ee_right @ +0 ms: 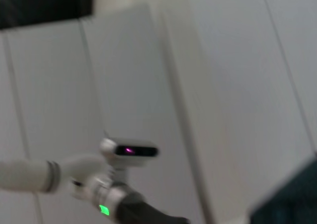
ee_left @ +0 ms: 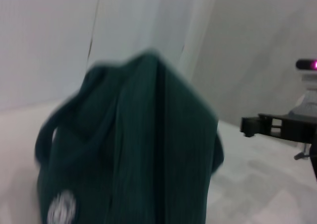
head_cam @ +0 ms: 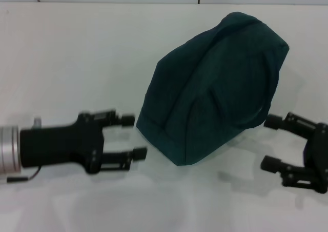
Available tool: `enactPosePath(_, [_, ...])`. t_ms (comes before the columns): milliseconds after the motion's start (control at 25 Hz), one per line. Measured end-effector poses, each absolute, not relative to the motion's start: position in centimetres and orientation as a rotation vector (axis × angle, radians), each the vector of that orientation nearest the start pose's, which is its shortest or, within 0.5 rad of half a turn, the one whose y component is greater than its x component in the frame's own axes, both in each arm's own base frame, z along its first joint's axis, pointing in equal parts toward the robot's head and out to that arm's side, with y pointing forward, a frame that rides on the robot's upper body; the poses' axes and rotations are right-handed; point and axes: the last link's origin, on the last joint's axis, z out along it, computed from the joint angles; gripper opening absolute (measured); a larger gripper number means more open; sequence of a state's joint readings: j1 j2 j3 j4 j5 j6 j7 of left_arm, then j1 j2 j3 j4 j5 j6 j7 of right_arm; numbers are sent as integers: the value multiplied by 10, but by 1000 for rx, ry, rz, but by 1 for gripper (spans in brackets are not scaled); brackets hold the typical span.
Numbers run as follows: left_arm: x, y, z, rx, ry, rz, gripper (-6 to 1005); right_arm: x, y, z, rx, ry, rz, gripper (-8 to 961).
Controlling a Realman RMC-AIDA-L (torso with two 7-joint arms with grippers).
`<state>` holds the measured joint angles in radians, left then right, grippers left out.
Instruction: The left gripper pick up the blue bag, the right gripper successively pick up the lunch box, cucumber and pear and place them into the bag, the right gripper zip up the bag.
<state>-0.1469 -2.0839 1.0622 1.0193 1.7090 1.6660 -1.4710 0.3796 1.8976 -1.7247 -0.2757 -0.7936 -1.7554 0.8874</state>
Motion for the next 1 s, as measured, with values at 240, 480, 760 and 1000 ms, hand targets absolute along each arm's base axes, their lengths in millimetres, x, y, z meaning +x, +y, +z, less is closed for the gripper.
enactPosePath(240, [-304,235,-1,-2784,-688,-688,802,301,242,-36,-2666,459,983,855])
enactPosePath(480, [-315,231,-4,-2773,-693,-687,799,312,237,-45,-2658,478,898,855])
enactPosePath(760, [-314,231,-4,-2782,-676,-686,793,310,239,-47,-2653,451,892,854])
enactPosePath(1000, [-313,232,-3,-2782,-669,-690,793,310,237,-48,-2646,447,894,854])
